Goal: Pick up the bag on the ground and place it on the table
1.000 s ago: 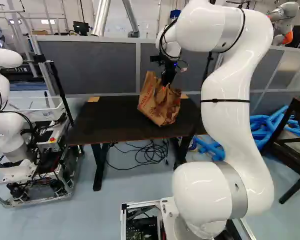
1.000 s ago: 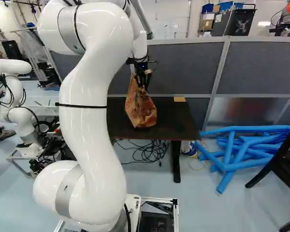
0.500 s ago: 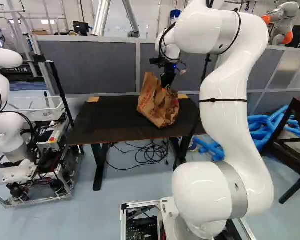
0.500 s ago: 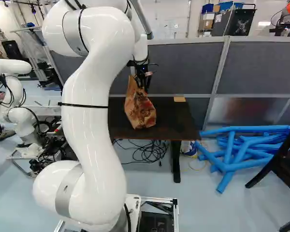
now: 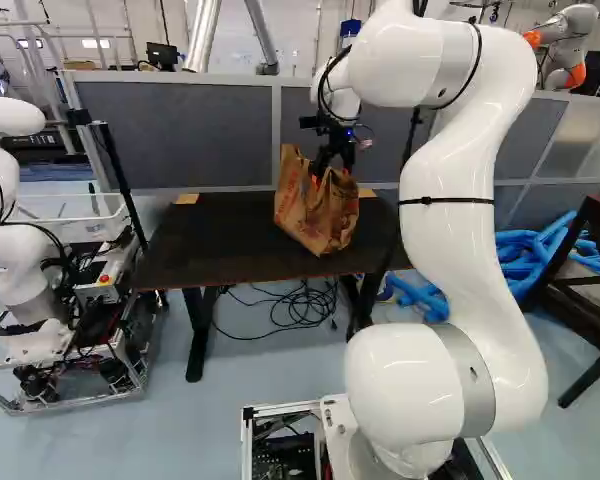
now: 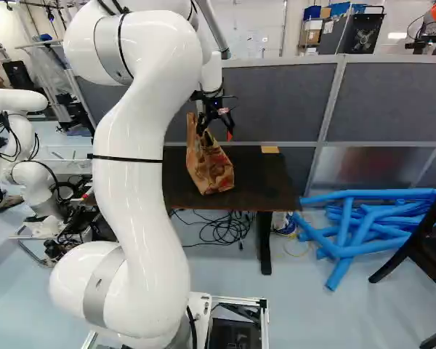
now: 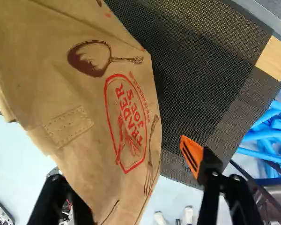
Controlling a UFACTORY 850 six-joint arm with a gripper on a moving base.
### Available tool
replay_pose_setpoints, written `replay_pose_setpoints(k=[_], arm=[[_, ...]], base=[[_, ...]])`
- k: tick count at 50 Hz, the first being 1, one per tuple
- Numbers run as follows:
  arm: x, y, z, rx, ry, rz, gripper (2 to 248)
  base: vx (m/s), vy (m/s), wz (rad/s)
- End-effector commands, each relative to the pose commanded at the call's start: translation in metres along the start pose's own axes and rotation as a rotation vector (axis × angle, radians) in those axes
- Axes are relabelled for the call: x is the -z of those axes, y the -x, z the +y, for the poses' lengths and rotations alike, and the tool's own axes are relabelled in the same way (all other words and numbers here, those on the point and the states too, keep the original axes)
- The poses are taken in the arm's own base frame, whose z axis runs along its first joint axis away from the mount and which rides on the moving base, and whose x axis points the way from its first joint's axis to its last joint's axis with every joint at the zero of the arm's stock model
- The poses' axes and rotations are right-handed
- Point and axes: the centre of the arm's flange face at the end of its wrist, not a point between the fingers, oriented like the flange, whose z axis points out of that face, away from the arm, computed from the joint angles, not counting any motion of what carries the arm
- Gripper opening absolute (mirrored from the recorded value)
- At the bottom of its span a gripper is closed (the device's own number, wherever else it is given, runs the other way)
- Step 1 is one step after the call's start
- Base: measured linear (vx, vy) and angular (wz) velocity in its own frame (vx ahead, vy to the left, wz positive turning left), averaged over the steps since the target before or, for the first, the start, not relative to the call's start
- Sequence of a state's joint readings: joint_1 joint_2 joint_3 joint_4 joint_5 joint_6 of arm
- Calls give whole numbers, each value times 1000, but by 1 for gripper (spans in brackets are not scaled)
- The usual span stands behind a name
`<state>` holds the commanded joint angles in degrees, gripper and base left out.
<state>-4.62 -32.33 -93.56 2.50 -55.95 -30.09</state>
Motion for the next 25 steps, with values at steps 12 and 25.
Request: replay_pose_setpoints(k=[12, 25], arm=[[3, 0, -1, 1, 2, 3, 247], [20, 0, -11, 14, 12, 25, 247]], base=[[0, 0, 0], [0, 0, 0]])
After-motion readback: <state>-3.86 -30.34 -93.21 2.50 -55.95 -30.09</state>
